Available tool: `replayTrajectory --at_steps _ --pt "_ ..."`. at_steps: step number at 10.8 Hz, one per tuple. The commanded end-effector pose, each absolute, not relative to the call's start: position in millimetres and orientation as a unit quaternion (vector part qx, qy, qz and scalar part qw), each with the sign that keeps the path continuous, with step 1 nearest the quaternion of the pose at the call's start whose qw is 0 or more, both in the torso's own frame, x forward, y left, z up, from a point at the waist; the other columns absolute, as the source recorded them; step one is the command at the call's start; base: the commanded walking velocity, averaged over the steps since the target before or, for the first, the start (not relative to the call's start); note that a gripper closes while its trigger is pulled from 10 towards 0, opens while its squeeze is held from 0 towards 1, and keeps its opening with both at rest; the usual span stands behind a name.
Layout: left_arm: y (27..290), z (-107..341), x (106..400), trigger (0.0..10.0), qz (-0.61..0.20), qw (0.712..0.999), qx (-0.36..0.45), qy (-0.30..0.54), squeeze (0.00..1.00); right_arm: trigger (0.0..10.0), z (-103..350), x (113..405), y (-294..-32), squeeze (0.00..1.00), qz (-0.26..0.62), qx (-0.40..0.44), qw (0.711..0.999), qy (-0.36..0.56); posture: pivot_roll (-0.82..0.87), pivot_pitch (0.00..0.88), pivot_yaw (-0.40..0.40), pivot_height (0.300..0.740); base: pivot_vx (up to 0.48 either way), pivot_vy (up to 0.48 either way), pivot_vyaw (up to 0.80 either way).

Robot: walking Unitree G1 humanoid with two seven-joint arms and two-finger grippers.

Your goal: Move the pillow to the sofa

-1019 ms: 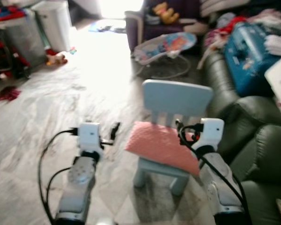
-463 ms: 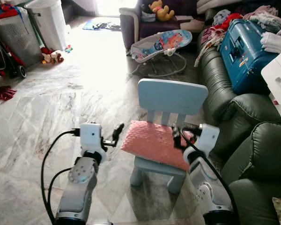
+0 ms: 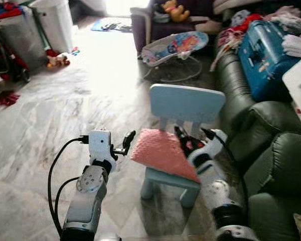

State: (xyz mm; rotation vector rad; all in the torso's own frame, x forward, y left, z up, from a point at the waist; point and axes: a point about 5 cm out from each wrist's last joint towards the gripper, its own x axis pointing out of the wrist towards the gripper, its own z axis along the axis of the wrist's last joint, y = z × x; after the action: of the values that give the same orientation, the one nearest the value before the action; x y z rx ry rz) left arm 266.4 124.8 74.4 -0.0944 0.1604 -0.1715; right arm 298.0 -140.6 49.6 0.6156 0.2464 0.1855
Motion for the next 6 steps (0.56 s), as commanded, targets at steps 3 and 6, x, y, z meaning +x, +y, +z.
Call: replayTrajectory --at_steps 3,6 --pt "128.6 75.3 265.9 10.0 -0.085 0.993 -0.040 0.073 0.00 10.0 71.2 285.5 -166.8 0.00 0.104 0.124 0.983 0.091 -0.01 0.000 -0.080 0.740 0.000 0.000 0.00" --pt "139.4 76.0 260.7 10.0 -0.110 0.992 -0.012 0.068 0.00 10.0 82.7 257.3 -196.2 0.00 0.123 -0.002 0.989 0.088 -0.03 0.000 -0.073 0.740 0.000 0.000 0.00"
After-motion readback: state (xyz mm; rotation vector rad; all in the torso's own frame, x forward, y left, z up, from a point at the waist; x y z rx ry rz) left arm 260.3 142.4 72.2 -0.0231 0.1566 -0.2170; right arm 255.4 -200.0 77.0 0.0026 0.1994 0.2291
